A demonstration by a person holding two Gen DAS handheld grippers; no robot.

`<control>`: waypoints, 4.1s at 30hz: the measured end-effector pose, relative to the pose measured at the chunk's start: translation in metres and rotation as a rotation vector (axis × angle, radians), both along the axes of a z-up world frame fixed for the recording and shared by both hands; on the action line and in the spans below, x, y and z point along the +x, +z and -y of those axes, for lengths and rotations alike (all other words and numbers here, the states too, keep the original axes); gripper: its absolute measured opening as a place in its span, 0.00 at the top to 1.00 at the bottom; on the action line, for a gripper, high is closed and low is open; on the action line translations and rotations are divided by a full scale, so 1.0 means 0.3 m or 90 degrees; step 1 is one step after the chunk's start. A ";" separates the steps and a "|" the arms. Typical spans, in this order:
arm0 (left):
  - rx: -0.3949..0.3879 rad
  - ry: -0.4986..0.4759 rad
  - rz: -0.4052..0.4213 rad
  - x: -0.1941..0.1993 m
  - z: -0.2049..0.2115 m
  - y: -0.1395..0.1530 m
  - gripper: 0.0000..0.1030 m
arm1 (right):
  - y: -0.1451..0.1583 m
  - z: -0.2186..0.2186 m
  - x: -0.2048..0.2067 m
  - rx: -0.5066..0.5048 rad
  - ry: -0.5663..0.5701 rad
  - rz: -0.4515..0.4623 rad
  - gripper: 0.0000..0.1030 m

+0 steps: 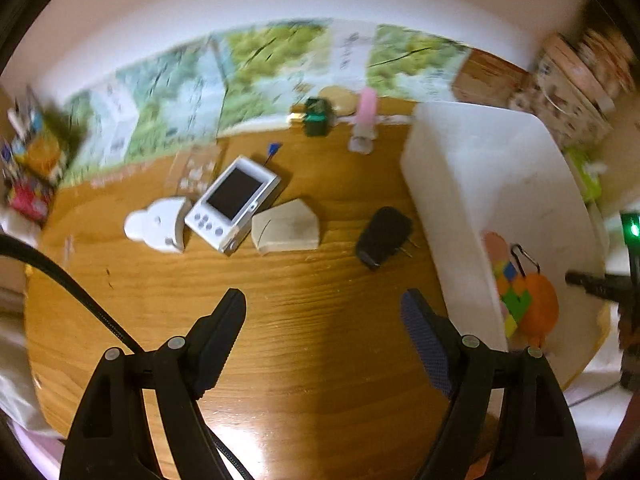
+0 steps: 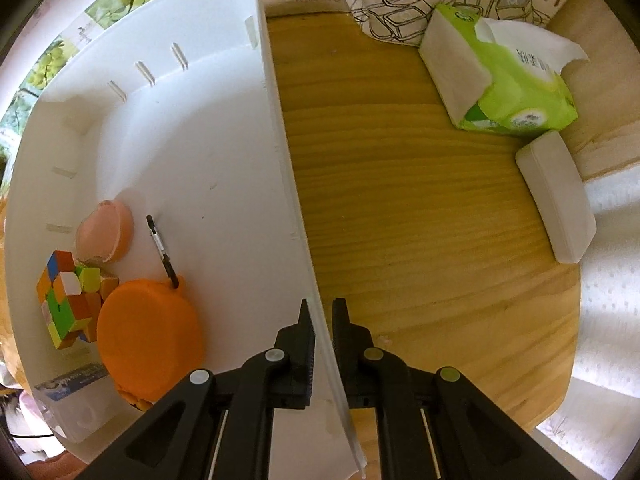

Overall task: Organize rigid objects
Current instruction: 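Move the left tool to the beige wedge-shaped object and grasp it, then lift the beige object and carry it over the tray with the left tool, then lower the beige object into the tray and open the left tool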

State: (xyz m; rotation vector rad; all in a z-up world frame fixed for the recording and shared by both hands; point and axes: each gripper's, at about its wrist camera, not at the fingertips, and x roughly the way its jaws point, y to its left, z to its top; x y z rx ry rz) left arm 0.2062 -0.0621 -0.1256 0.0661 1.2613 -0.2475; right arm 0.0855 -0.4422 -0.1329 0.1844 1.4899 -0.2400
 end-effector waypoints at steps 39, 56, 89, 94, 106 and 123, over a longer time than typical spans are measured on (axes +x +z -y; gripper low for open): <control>-0.004 0.199 -0.124 0.348 -0.011 -0.322 0.33 | -0.042 -0.067 0.081 -0.022 0.014 -0.067 0.90; 0.026 0.188 -0.131 0.207 0.041 -0.315 0.35 | -0.045 -0.092 0.078 -0.022 0.065 -0.059 0.91; -0.005 -0.015 -0.012 -0.238 0.363 0.108 0.35 | -0.007 -0.153 -0.021 -0.014 0.179 0.006 0.92; -0.022 -0.078 0.017 -0.239 0.466 0.154 0.35 | -0.018 -0.159 -0.028 -0.008 0.183 0.010 0.92; -0.051 -0.213 0.063 -0.224 0.702 0.178 0.35 | -0.037 -0.136 -0.039 0.009 0.193 0.001 0.92; -0.081 -0.281 0.066 -0.227 0.770 0.164 0.34 | -0.080 -0.117 -0.003 0.008 0.194 -0.016 0.92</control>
